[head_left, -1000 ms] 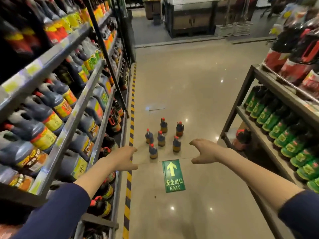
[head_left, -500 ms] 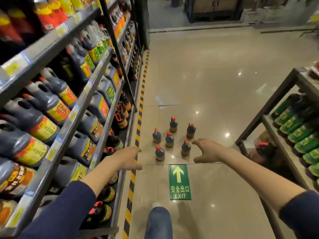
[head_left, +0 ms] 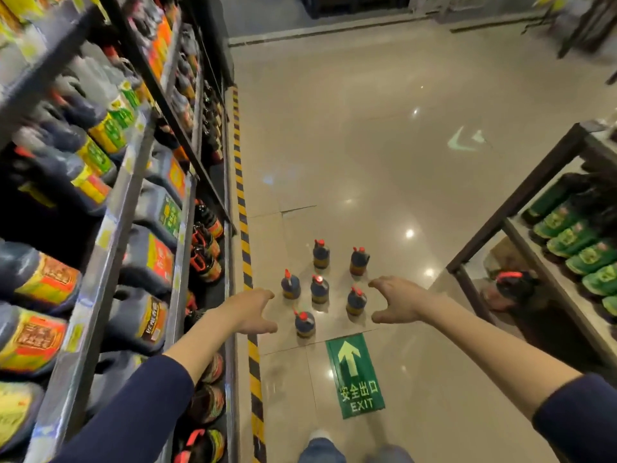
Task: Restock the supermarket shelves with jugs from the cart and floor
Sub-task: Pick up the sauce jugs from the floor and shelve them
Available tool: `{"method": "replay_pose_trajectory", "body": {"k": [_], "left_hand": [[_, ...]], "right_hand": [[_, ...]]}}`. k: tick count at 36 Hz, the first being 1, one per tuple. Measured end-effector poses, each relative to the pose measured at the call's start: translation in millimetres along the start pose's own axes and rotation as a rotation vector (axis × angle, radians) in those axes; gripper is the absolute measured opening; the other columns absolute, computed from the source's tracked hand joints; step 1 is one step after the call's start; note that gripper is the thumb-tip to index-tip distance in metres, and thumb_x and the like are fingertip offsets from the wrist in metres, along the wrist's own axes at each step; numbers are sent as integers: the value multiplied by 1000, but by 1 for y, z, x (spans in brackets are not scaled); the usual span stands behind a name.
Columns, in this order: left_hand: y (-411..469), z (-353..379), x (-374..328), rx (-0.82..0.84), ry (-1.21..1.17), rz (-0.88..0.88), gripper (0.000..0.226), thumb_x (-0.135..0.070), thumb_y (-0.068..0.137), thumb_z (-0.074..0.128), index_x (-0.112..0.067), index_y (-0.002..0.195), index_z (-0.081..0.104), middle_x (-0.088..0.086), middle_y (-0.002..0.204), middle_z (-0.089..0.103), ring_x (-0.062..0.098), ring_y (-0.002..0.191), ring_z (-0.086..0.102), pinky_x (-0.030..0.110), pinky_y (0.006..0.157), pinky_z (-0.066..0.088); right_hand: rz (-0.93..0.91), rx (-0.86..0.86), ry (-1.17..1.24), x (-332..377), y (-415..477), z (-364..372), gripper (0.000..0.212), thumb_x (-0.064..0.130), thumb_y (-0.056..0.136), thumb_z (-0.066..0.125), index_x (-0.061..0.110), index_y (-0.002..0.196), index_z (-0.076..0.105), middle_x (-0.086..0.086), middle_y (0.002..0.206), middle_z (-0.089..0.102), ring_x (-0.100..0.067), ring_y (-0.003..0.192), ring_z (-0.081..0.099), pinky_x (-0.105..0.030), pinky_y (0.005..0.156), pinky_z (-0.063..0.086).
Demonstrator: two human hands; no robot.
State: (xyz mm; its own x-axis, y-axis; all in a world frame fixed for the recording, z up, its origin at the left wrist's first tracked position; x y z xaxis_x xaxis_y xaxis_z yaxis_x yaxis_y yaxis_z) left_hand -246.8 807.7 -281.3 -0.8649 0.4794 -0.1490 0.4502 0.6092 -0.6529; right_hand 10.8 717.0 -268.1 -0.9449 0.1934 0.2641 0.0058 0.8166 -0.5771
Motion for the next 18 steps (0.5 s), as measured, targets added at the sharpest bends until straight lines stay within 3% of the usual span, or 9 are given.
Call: {"method": "replay_pose_trajectory", "body": {"k": [5,10,18], "left_hand": [[42,6,9,45,-29,10,84,-48,81,64,-13,148,26,4,148,40,22,132,42,37,105,41],[89,21,15,111,-35,-9,82,-47,83,62,-14,148,26,4,150,37,21,135,39,34,107,38],[168,50,24,167,-144,-62,81,-48,85,61,-14,149,25,4,152,33,21,137,36,30,106,35]], "right_hand": [[33,38,31,-15,33,4,64,36,82,65,12,136,42,-9,136,50,-24,122,49,-33,102,43],[40,64,-2,-40,77,16,74,41,81,64,10,142,35,-10,138,47,-27,124,47,-35,103,41],[13,146,-20,-80,170,42,70,45,81,64,6,134,41,-13,134,50,-29,119,50,-39,99,43]]}}
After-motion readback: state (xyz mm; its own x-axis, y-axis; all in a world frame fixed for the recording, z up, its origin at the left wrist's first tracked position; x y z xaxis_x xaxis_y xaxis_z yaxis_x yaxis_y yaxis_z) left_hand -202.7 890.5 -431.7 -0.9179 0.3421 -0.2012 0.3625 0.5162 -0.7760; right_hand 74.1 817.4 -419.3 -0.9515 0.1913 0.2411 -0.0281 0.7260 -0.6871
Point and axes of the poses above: each hand's wrist, its own y-axis towards the middle knuckle, its own z-axis out of the palm, x = y × z, the point moved 3 cm from there along y, towards the middle knuckle
